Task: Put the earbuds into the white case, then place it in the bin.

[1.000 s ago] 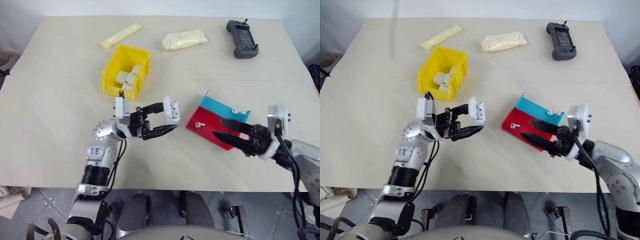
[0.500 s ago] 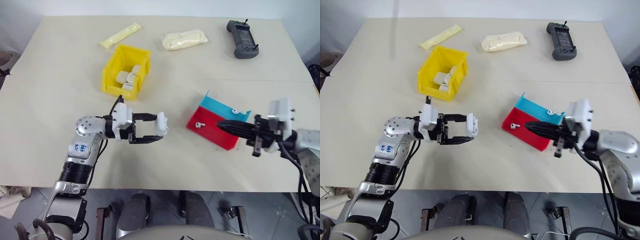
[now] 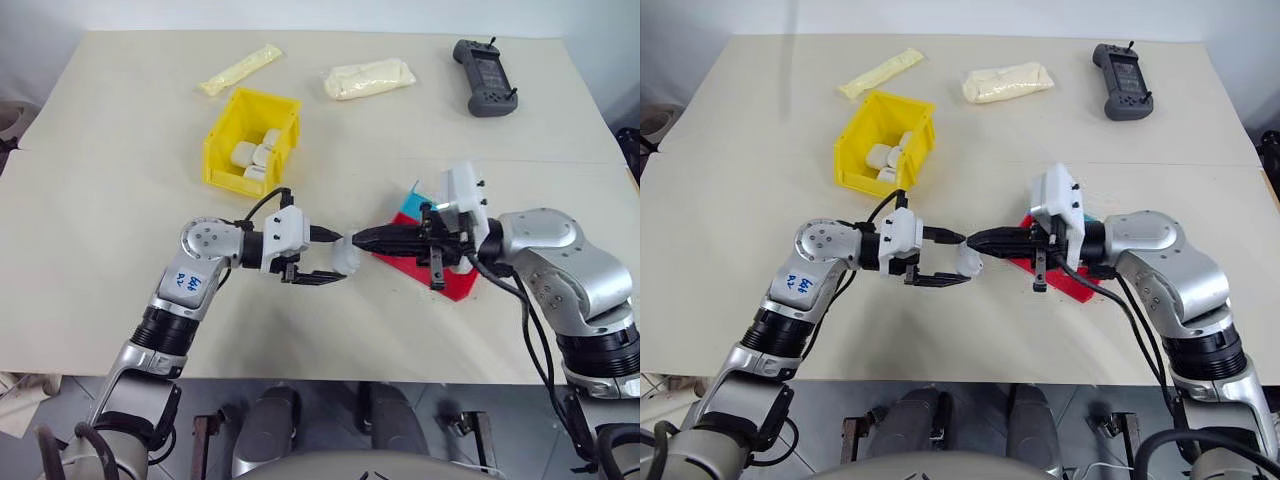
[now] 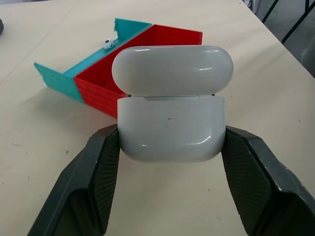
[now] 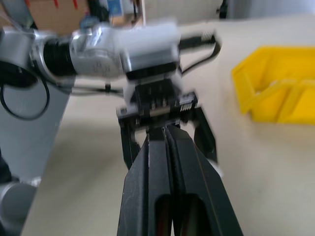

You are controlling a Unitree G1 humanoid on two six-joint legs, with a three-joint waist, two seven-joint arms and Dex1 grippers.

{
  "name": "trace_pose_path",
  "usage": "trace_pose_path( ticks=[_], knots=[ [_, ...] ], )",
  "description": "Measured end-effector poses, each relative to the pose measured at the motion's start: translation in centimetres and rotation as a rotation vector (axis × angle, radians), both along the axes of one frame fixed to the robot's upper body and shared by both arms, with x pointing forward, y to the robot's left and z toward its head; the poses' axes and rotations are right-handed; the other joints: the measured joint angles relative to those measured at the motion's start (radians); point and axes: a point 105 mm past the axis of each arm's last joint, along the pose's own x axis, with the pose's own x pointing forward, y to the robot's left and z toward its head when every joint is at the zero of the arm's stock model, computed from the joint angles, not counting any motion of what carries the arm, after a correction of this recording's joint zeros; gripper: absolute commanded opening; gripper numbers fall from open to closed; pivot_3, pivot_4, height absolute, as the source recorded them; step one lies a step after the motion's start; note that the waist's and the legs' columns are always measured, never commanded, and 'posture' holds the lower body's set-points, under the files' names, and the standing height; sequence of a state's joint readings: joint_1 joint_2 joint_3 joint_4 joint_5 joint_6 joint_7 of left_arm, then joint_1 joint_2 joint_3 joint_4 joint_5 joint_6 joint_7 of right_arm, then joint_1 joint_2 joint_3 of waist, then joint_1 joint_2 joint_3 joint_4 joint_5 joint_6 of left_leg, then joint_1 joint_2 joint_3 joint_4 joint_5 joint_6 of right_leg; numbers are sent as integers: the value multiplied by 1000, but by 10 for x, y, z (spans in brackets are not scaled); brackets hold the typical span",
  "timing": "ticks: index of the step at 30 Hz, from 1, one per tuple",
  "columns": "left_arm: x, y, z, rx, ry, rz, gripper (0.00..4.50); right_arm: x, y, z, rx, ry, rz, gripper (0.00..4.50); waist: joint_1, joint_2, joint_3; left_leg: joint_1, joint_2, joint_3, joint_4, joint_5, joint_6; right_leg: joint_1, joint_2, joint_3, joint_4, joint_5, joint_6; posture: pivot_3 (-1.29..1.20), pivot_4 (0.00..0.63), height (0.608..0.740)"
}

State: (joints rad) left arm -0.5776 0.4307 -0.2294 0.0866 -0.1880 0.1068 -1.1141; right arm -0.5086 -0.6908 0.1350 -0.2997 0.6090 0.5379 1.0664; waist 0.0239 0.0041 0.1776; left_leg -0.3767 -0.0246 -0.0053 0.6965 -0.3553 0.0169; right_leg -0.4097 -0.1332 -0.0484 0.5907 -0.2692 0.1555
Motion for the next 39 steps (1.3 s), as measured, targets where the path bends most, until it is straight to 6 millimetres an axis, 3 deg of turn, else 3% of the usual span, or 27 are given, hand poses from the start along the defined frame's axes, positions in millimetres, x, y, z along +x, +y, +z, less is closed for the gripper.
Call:
trace_pose_path(
  ticks=[7,11,16,19,22,30,34,39],
  knots=[
    [0,0,-1,12,14,3,2755,10,-7,-14,-53,-7,-68,51,1,0,0,0,0,0,0,0,0,0,0,0,0,0,0,0,150,740],
    [-1,0,-2,3,22,3,2755,12,-23,-27,-86,27,-128,51,0,0,0,0,0,0,0,0,0,0,0,0,0,0,0,0,150,740],
    [-3,4,14,-106,11,24,2755,8,-45,-38,-67,101,-204,51,0,0,0,0,1,0,0,0,0,0,0,0,0,0,0,0,150,740],
    [-8,15,12,-140,40,58,2755,1,-57,-32,1,105,-249,672,-2,0,0,0,2,1,-1,0,0,0,0,0,0,0,0,0,150,740],
    [-11,40,5,-161,71,146,2755,-5,-72,-28,59,90,-318,1648,-2,0,0,1,3,1,-1,0,0,0,0,0,0,0,0,0,150,740],
    [12,92,15,-384,54,582,2755,-5,-71,-5,208,-112,-373,4413,3,0,0,1,4,-1,0,0,0,1,-1,1,1,0,0,0,150,740],
    [38,115,41,-490,29,778,2755,-3,-73,-4,212,-135,-403,4472,6,0,0,1,2,-1,0,0,0,1,-1,1,1,0,0,0,150,740],
    [80,127,66,-491,-15,863,2755,-3,-73,-7,209,-122,-407,4472,2,0,0,1,-1,1,0,0,0,1,0,0,1,0,0,0,150,740]
  ],
)
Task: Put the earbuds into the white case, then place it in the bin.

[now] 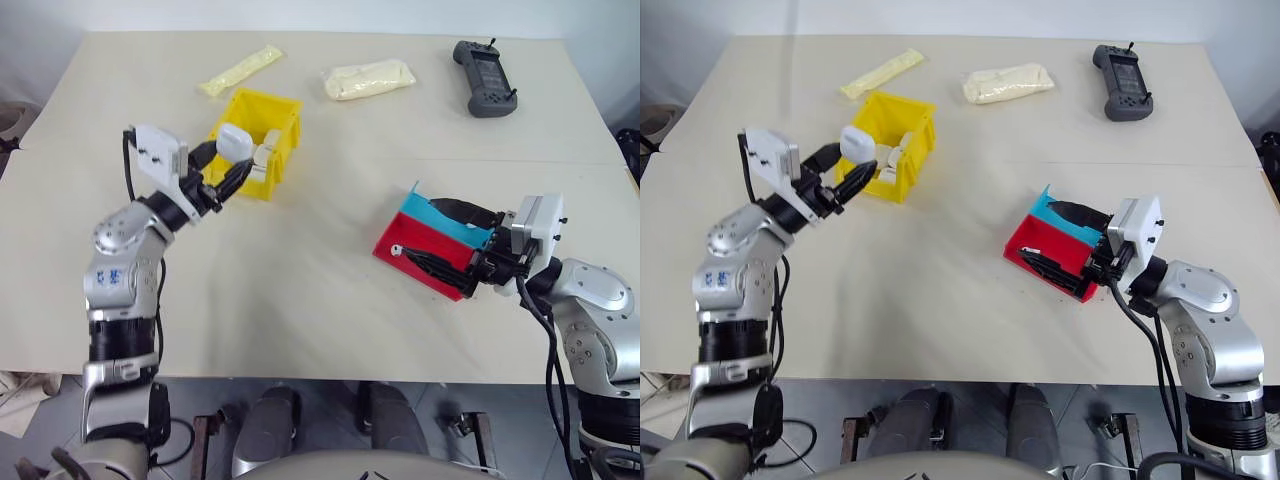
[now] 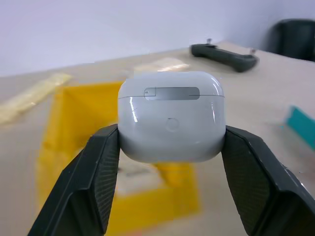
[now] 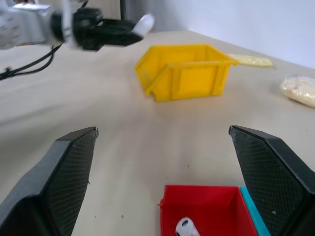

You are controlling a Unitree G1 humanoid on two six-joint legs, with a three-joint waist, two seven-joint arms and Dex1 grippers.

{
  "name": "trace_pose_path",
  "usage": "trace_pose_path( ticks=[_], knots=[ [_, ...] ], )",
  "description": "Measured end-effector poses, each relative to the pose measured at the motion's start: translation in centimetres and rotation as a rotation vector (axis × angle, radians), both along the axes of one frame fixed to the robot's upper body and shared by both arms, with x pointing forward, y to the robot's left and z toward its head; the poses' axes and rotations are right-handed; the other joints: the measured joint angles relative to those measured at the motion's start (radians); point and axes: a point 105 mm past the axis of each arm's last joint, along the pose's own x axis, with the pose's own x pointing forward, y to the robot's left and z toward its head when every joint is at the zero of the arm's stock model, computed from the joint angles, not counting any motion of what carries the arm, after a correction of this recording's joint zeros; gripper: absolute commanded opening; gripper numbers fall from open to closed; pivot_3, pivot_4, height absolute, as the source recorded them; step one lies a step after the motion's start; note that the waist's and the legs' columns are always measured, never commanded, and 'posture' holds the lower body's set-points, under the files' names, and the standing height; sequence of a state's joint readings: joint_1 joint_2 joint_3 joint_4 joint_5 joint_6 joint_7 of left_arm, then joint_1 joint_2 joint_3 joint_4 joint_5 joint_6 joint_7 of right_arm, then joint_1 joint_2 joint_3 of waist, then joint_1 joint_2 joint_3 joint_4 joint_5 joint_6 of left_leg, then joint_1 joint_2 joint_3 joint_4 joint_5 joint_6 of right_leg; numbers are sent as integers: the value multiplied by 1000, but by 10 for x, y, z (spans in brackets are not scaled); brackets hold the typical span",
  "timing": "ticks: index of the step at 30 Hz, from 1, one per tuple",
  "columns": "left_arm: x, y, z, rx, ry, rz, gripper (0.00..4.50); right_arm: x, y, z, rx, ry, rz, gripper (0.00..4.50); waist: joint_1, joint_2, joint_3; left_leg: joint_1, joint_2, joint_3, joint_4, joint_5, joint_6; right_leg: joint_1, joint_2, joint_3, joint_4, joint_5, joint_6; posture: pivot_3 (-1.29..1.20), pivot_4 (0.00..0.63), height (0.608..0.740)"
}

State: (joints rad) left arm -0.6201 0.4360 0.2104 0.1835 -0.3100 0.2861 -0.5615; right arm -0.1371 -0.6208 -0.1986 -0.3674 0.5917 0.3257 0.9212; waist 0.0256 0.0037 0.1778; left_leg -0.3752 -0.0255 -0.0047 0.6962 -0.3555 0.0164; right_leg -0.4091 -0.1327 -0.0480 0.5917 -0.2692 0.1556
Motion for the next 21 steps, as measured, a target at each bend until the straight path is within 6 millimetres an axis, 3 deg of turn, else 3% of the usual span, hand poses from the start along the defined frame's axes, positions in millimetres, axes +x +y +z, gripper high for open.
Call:
trace_pose_path(
  ticks=[4,7,9,12,13,17,21],
  knots=[
    [42,-2,8,53,47,87,2755,1,3,0,3,-2,3,4472,1,-1,0,0,0,4,0,0,0,0,1,0,0,0,0,0,150,740],
    [60,5,5,90,77,150,2755,1,7,0,3,-1,9,4472,-2,-1,0,0,0,12,-1,0,0,-1,1,0,0,0,0,0,150,740],
    [65,6,-2,100,106,153,3496,0,8,2,3,-7,10,4500,-4,-2,1,0,0,13,-2,0,0,-2,1,-1,0,0,0,0,150,740],
    [66,2,-6,103,118,115,4378,0,8,2,6,-10,0,4500,-3,-4,2,0,1,14,-2,0,0,-3,1,-2,0,0,0,0,150,740],
    [64,0,-6,109,116,84,4476,1,8,3,6,-11,-3,4500,-3,-4,2,0,1,14,-2,0,0,-2,0,-2,0,0,0,0,150,740],
    [48,-5,-6,144,93,-38,4476,1,8,2,6,-11,-3,4500,-5,-4,2,0,2,14,0,0,0,-2,1,-2,1,0,0,0,150,740],
    [25,12,-13,228,91,-99,4476,2,6,0,0,-2,-4,4500,-13,-4,2,0,3,14,-1,0,-1,-3,1,-1,1,0,0,0,150,740]
  ],
)
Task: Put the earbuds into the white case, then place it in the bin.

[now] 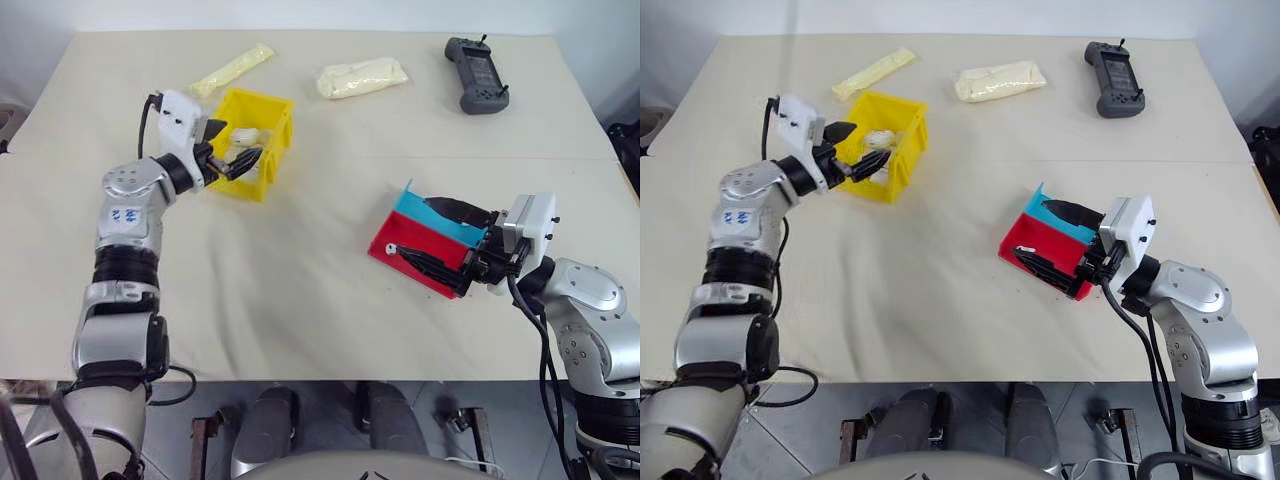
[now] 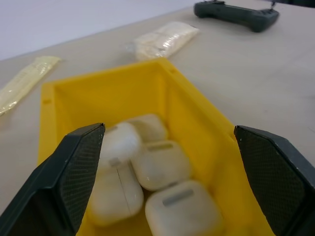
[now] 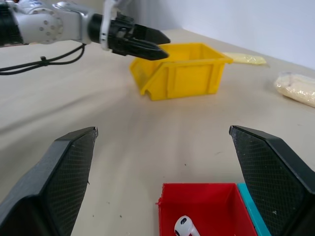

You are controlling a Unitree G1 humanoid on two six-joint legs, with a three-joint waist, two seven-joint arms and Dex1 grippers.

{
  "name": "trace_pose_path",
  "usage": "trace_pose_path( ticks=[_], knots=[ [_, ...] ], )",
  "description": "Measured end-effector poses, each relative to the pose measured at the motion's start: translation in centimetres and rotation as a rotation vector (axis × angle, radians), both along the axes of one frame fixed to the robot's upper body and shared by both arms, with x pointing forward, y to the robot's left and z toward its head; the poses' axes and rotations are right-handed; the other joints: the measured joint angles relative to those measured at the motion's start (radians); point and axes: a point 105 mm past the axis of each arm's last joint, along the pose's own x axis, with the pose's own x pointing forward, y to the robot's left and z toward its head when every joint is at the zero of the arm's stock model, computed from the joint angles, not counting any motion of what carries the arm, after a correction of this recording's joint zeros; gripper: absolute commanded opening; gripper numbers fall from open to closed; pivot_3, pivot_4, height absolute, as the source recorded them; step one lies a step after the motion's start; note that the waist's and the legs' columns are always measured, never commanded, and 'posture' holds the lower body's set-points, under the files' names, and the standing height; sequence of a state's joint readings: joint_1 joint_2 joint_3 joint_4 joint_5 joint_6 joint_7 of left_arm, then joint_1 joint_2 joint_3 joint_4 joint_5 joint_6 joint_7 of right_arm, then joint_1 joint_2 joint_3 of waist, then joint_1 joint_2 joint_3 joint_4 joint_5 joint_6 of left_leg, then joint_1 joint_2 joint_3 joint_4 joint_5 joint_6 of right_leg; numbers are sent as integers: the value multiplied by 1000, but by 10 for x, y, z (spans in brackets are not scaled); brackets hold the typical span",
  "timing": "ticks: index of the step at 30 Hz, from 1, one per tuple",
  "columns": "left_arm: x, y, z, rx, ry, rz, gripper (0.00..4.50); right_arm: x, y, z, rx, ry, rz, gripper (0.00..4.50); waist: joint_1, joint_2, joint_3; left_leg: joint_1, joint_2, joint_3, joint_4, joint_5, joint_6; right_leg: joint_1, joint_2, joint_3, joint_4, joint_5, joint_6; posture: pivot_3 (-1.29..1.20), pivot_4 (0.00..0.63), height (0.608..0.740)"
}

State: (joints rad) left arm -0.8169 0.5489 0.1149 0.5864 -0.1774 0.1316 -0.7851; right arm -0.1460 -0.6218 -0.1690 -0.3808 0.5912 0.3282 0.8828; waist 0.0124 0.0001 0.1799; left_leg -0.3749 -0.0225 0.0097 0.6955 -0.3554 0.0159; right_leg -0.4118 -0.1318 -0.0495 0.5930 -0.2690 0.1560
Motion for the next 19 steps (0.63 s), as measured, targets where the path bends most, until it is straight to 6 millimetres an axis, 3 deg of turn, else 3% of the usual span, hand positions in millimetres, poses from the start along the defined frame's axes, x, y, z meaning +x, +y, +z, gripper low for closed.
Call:
trace_pose_path(
  ticks=[6,10,15,19],
  knots=[
    [-57,30,-28,161,68,-90,4476,2,-11,-10,-41,46,-16,4500,-12,0,0,1,1,-9,-1,0,0,0,-2,1,0,0,0,0,150,740],
    [-92,30,-46,183,135,-163,4476,5,-22,-15,-71,73,-20,4500,-9,0,0,1,2,-10,-1,-1,1,1,-5,1,0,0,0,0,150,740],
    [-118,20,-50,148,130,-232,4476,6,-29,-16,-91,64,-34,4500,-5,0,0,1,2,-10,-1,-1,2,1,-6,1,-1,0,0,0,150,740],
    [-123,12,-50,126,111,-259,4476,5,-35,-22,-113,65,-50,4500,-2,0,0,2,2,-10,-1,-1,2,1,-6,1,-1,0,0,0,150,740]
  ],
)
